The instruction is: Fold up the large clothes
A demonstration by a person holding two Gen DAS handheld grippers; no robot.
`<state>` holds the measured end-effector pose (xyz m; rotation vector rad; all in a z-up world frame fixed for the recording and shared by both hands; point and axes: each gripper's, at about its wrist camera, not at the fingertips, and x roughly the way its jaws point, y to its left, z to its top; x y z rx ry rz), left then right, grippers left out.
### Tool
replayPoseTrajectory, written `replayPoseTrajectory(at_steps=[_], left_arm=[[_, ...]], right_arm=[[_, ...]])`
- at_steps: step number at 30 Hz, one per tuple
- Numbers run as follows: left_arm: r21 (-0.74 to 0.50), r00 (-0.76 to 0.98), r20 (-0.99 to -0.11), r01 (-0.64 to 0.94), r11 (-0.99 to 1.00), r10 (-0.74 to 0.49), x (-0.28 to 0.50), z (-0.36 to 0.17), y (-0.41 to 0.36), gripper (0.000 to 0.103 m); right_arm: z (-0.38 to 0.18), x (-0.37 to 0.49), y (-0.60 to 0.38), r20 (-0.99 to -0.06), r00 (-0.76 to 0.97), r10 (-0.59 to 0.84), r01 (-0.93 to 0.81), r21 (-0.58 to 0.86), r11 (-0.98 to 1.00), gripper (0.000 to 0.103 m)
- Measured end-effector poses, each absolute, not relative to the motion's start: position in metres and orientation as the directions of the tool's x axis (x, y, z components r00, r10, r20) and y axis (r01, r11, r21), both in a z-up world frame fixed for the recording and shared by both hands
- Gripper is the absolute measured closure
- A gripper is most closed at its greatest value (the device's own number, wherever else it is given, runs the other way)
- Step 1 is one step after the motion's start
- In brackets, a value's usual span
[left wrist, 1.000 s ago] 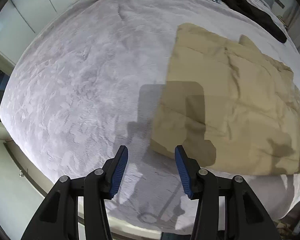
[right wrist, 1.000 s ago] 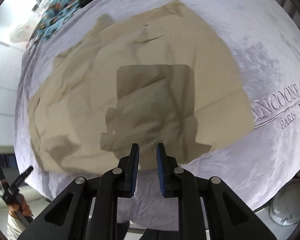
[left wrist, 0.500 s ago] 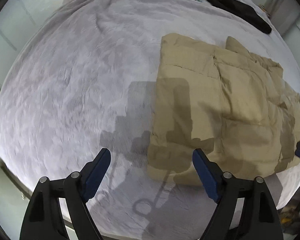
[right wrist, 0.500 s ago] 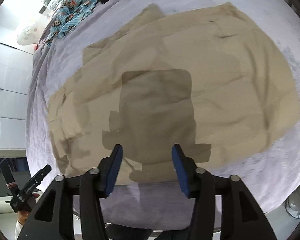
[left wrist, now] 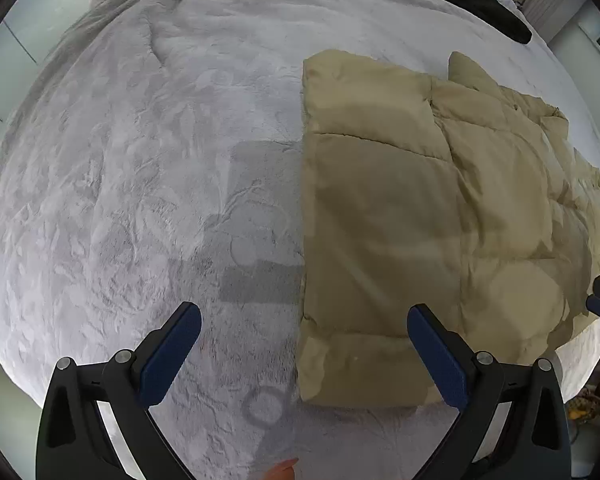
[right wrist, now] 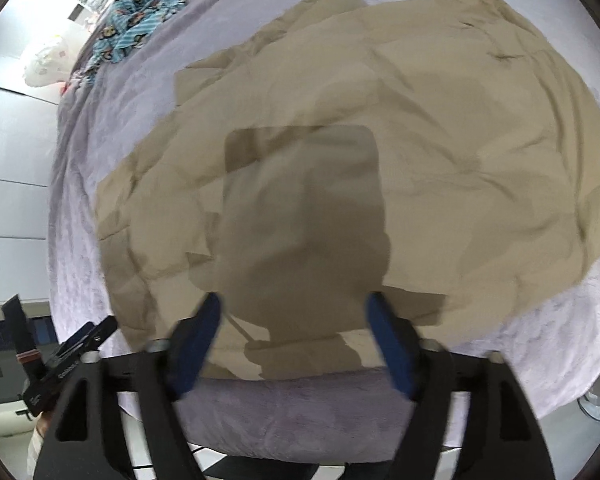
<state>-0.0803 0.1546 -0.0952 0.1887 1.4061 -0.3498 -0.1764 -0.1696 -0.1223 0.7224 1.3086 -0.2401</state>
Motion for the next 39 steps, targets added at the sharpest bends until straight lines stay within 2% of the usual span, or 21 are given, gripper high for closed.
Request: replayPoseTrajectory(at_steps=[3,7,12,16,21,30,37,39], left_arm=[[-0.011,0.159,-0.985,0.341,0.94,-0.069,-0.073,-0.102,0.155,0.0],[-0.036,0.135,-0.987,0.33,0.943,-0.085,-0.063,-0.112,0.163,0.0],[-0.17,0.077,-0.976,0.328,0.929,-0.206,-0.053,-0.121,0.171,0.0],[-0.232,0.067,-0.959,0.373,0.899,-0.275,-0.04,-0.124,0.173,0.0],[-0.453,-0.089,-0.885,0.381,0.806,-0.456,-0.019,-0.14,0.175,0.0],[-0.621,-0.3,-0.781,0.467,0.629,-0.548,-0.011,-0.173,0.111,0.0],[-0.622,-0.334,-0.782,0.475,0.622,-0.527,-0.009,-0.195,0.09,0.0],[-0.622,-0.331,-0.782,0.48,0.619,-0.529,-0.009,-0.192,0.091,0.018]], right_arm=[[-0.126,-0.17,-0.159,-0.927,0.285,0.243,0.535,0.364,0.763,0.016],[-0.133,-0.168,-0.153,-0.932,0.288,0.219,0.54,0.347,0.767,0.015],[-0.157,-0.166,-0.157,-0.945,0.208,0.253,0.568,0.328,0.755,0.015],[-0.166,-0.163,-0.161,-0.95,0.174,0.259,0.594,0.311,0.742,0.015],[-0.169,-0.161,-0.156,-0.959,0.151,0.24,0.589,0.283,0.757,0.014],[-0.169,-0.158,-0.156,-0.963,0.15,0.225,0.594,0.269,0.758,0.014],[-0.169,-0.156,-0.156,-0.965,0.143,0.221,0.597,0.262,0.758,0.014],[-0.167,-0.157,-0.157,-0.964,0.141,0.227,0.598,0.266,0.756,0.014]])
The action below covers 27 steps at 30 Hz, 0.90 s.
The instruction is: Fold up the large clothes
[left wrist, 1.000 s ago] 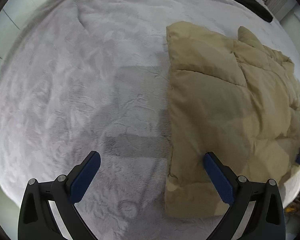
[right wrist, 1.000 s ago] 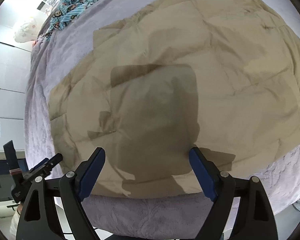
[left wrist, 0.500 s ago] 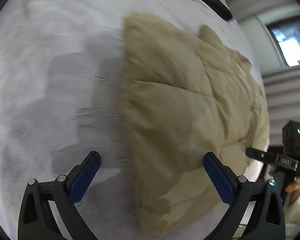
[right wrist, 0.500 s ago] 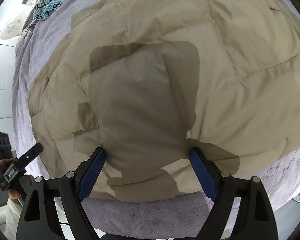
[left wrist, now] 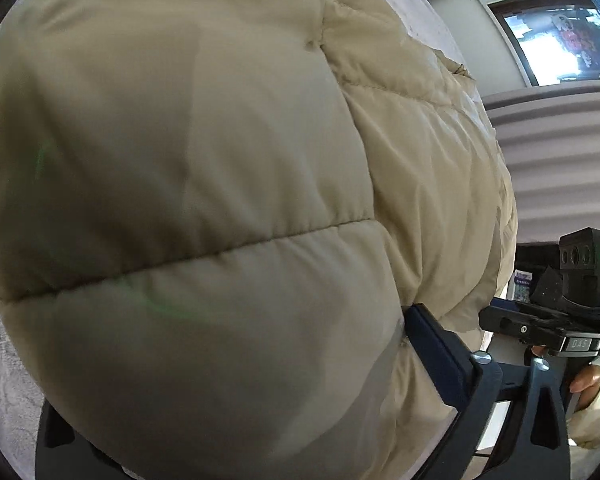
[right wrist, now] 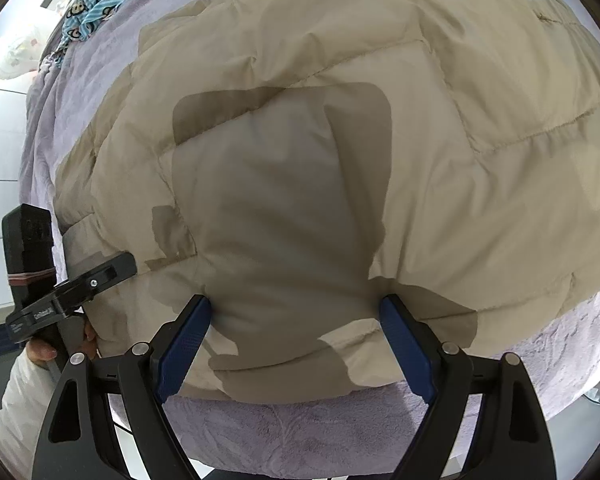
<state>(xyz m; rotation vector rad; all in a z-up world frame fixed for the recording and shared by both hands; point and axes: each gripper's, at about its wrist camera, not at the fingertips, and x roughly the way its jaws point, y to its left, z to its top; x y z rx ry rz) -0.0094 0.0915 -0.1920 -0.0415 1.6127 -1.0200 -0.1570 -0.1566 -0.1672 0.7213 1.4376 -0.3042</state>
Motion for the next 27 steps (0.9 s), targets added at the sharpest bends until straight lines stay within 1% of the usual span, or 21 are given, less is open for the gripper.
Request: replayPoseTrajectory(at_steps=[1,2,4,5,8,10,11,12,13,14,15,16,18,25,26,27], left_arm=[[-0.634,-0.339,-0.772,0.477,0.609,-0.538,-0.008,-0.19,0.091,0.044],[-0.674,-0.363,-0.738,0.445,0.59,-0.569,-0.006,-0.187,0.094,0.064],[-0.694,-0.348,-0.718,0.424,0.582,-0.603,-0.008,-0.173,0.094,0.075],[-0.693,-0.332,-0.717,0.435,0.576,-0.613,-0.01,-0.165,0.095,0.077],[-0.696,-0.302,-0.709,0.449,0.561,-0.637,-0.013,-0.142,0.096,0.078],[-0.694,-0.283,-0.707,0.453,0.56,-0.648,-0.016,-0.124,0.095,0.078],[-0.691,-0.272,-0.708,0.457,0.56,-0.652,-0.017,-0.116,0.094,0.078],[-0.687,-0.261,-0.71,0.462,0.562,-0.654,-0.018,-0.109,0.093,0.078],[-0.676,-0.245,-0.718,0.469,0.569,-0.651,-0.02,-0.099,0.091,0.078],[-0.663,-0.23,-0.728,0.474,0.579,-0.646,-0.021,-0.09,0.089,0.078],[-0.65,-0.213,-0.738,0.481,0.589,-0.64,-0.023,-0.081,0.085,0.078],[-0.636,-0.195,-0.747,0.488,0.598,-0.636,-0.026,-0.072,0.082,0.078],[-0.606,-0.159,-0.767,0.502,0.618,-0.622,-0.031,-0.051,0.076,0.078],[-0.556,-0.088,-0.793,0.509,0.657,-0.603,-0.059,0.005,0.027,0.078],[-0.541,-0.084,-0.802,0.521,0.66,-0.591,-0.066,0.011,0.012,0.078],[-0.533,-0.082,-0.807,0.527,0.662,-0.585,-0.07,0.014,0.005,0.078]], right_arm=[[-0.166,-0.157,-0.156,-0.963,0.141,0.231,0.599,0.269,0.755,0.014],[-0.163,-0.158,-0.157,-0.96,0.147,0.24,0.599,0.279,0.751,0.014],[-0.159,-0.16,-0.159,-0.955,0.153,0.254,0.597,0.294,0.746,0.014],[-0.154,-0.162,-0.16,-0.954,0.154,0.259,0.596,0.298,0.746,0.014],[-0.138,-0.165,-0.167,-0.956,0.187,0.226,0.582,0.293,0.759,0.014],[-0.124,-0.168,-0.177,-0.96,0.236,0.154,0.573,0.265,0.775,0.015],[-0.119,-0.169,-0.183,-0.957,0.261,0.125,0.576,0.258,0.775,0.023],[-0.116,-0.17,-0.188,-0.952,0.288,0.106,0.582,0.262,0.77,0.048],[-0.114,-0.17,-0.195,-0.947,0.308,0.095,0.591,0.268,0.761,0.064],[-0.116,-0.168,-0.204,-0.943,0.32,0.09,0.6,0.276,0.751,0.081],[-0.118,-0.165,-0.211,-0.937,0.336,0.092,0.598,0.288,0.748,0.088],[-0.121,-0.162,-0.216,-0.931,0.353,0.09,0.589,0.296,0.752,0.09],[-0.131,-0.15,-0.223,-0.924,0.366,0.112,0.556,0.313,0.77,0.091],[-0.184,-0.121,-0.241,-0.899,0.337,0.279,0.476,0.419,0.774,0.091],[-0.19,-0.119,-0.246,-0.893,0.335,0.302,0.478,0.437,0.762,0.095],[-0.197,-0.12,-0.25,-0.885,0.334,0.325,0.483,0.457,0.747,0.096]])
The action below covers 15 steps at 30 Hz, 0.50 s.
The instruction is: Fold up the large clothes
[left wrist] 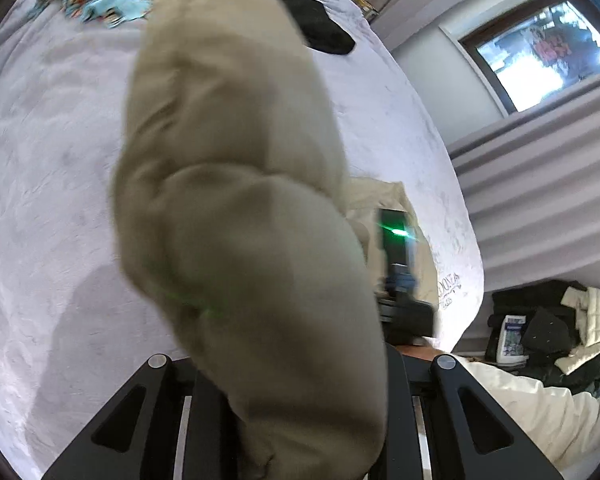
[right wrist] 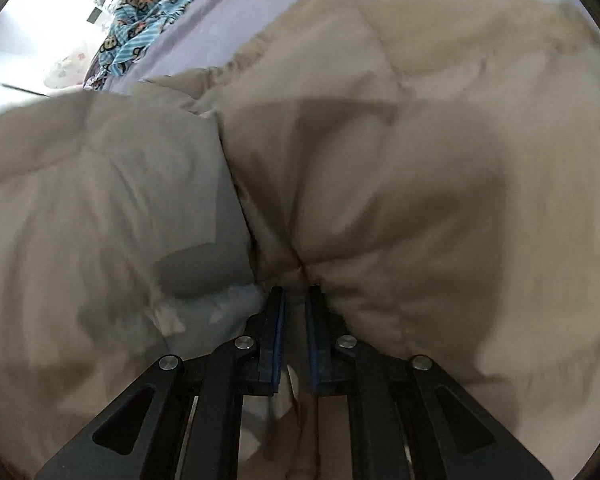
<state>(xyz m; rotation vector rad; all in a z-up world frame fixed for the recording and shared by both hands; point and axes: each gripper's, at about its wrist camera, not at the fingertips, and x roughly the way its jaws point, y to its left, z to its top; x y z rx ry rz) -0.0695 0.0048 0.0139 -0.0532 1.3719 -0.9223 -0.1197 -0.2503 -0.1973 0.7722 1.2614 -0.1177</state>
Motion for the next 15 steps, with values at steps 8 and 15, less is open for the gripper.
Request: replayPoseTrajectory(at_steps=[8,15], left_arm=[[-0.456,-0.098,-0.857,0.602,0.655,-0.506,-0.087,0.024,-0.069,0.078],[-0.457,-0.187,-0.869,0.659,0.598,-0.458,-0.088,0.023,-0.132,0.077]], right_arm=[[-0.225,-0.118,-0.268,-0.836,0.345,0.427,0.511,0.549,0.662,0.102],[-0.188,-0.169,-0.314,-0.784,0.428,0.449,0.513,0.62,0.594,0.101]])
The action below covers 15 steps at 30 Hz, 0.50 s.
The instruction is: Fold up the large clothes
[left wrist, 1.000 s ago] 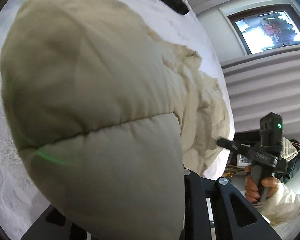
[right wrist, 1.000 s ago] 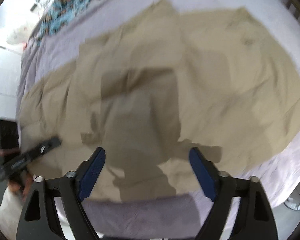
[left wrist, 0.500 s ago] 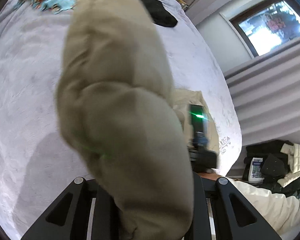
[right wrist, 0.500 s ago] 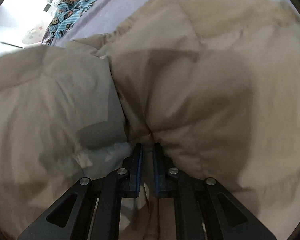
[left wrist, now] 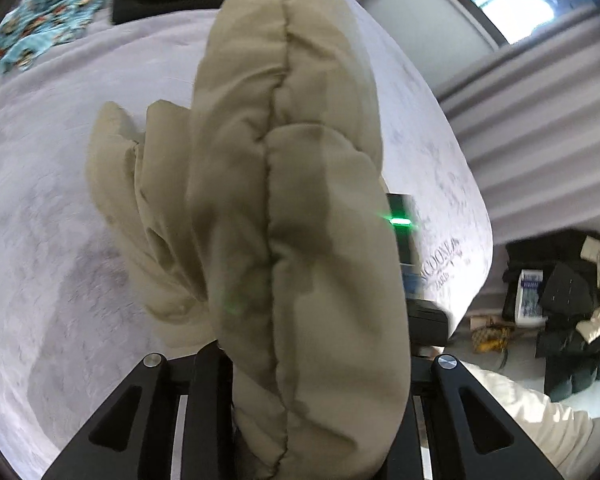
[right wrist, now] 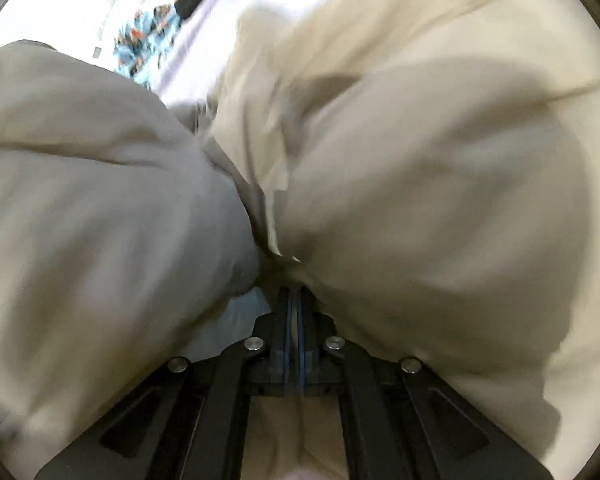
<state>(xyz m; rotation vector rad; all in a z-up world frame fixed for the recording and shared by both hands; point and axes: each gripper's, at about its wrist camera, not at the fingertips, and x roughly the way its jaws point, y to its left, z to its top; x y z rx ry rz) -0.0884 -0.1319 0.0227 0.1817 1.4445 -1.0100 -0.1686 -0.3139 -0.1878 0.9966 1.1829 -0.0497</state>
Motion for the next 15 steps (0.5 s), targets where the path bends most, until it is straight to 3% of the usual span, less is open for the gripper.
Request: replayPoseTrajectory(at_steps=[4,5,10,15], left_arm=[[-0.576,-0.351,-0.807,0.65,0.497,-0.476,-0.094,0.006,-0.181,0.042],[-0.595,-0.38,-0.794,0.646,0.478,-0.475,-0.096,0.003,-0.189,0.038],[-0.664,-0.499,-0.739,0.654,0.362,-0.453,-0.105,-0.028,-0.238,0.038],[-0.65,-0.474,-0.754,0.639,0.412,-0.455,-0.104,-0.059,-0.268,0.038]], right_arm=[[-0.17,-0.222,-0.353,-0.773,0.498,0.393,0.56,0.633,0.535,0.101],[-0.168,-0.237,-0.361,-0.77,0.508,0.387,0.569,0.637,0.52,0.1],[-0.164,-0.289,-0.394,-0.768,0.54,0.345,0.616,0.639,0.46,0.098],[-0.157,-0.33,-0.419,-0.771,0.543,0.334,0.642,0.637,0.427,0.098]])
